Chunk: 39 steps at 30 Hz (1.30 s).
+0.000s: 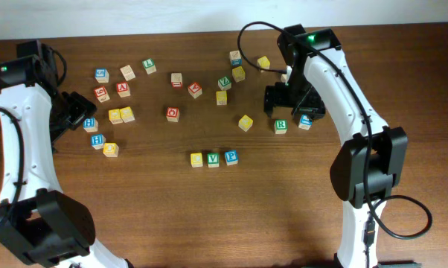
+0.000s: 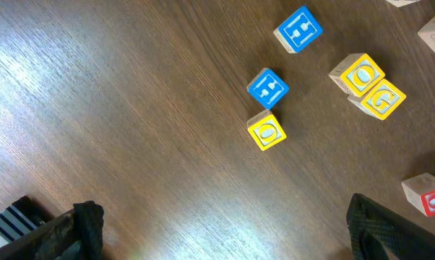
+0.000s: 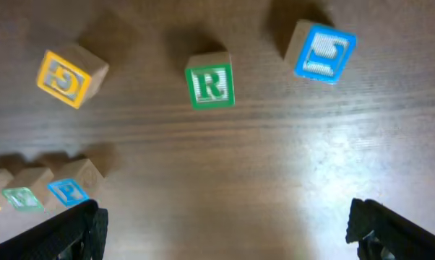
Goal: Spell out CVPR
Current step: 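Move the right gripper to the green R block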
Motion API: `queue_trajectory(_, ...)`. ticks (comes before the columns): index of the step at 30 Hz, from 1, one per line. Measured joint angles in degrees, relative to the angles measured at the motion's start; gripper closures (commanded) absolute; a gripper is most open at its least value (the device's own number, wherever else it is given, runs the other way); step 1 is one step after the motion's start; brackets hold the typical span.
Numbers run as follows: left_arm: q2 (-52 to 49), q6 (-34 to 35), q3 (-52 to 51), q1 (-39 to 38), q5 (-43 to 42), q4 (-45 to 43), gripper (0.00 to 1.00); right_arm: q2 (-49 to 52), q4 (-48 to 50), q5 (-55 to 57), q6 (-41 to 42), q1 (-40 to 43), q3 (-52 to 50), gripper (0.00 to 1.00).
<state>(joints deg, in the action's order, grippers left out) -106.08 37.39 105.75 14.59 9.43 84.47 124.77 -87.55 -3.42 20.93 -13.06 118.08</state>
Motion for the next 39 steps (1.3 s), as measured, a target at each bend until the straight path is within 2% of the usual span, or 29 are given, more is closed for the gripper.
queue_trajectory(7,0.0,0.0,0.0,0.0,0.0,0.0,0.01,-0.4,-7.0,3.1,-0.1,0.0,0.0,0.02)
queue_trajectory(9,0.0,0.0,0.0,0.0,0.0,0.0,0.01,-3.0,-9.6,5.4,-0.2,0.0,0.0,0.02)
queue_trajectory(17,0.0,0.0,0.0,0.0,0.0,0.0,0.01,-14.7,-9.1,6.0,-0.4,0.0,0.0,0.02)
queue_trajectory(21,0.0,0.0,0.0,0.0,0.0,-0.1,0.01,-14.8,5.6,6.0,-0.5,0.0,-9.3,0.02)
queue_trajectory(24,0.0,0.0,0.0,0.0,0.0,0.0,0.01,-14.6,12.7,5.7,-0.6,0.0,-16.0,0.01)
queue_trajectory(31,0.0,0.0,0.0,0.0,0.0,0.0,0.01,-13.4,17.0,5.5,-1.3,0.0,-17.2,0.01)
queue_trajectory(32,0.0,0.0,0.0,0.0,0.0,0.0,0.01,-12.4,17.4,5.5,-1.7,0.0,-18.1,0.06)
queue_trajectory(33,0.0,0.0,0.0,0.0,0.0,0.0,0.01,-11.9,17.8,5.5,-1.9,0.0,-19.4,0.07)
queue_trajectory(35,0.0,0.0,0.0,0.0,0.0,0.0,0.01,-11.0,18.6,5.3,-2.2,0.0,-21.6,0.07)
queue_trajectory(37,0.0,0.0,0.0,0.0,0.0,0.0,0.01,-11.0,19.6,4.7,-2.9,0.0,-21.7,0.01)
queue_trajectory(39,0.0,0.0,0.0,0.0,0.0,0.0,0.01,-11.0,22.7,1.6,-5.5,0.0,-22.7,0.02)
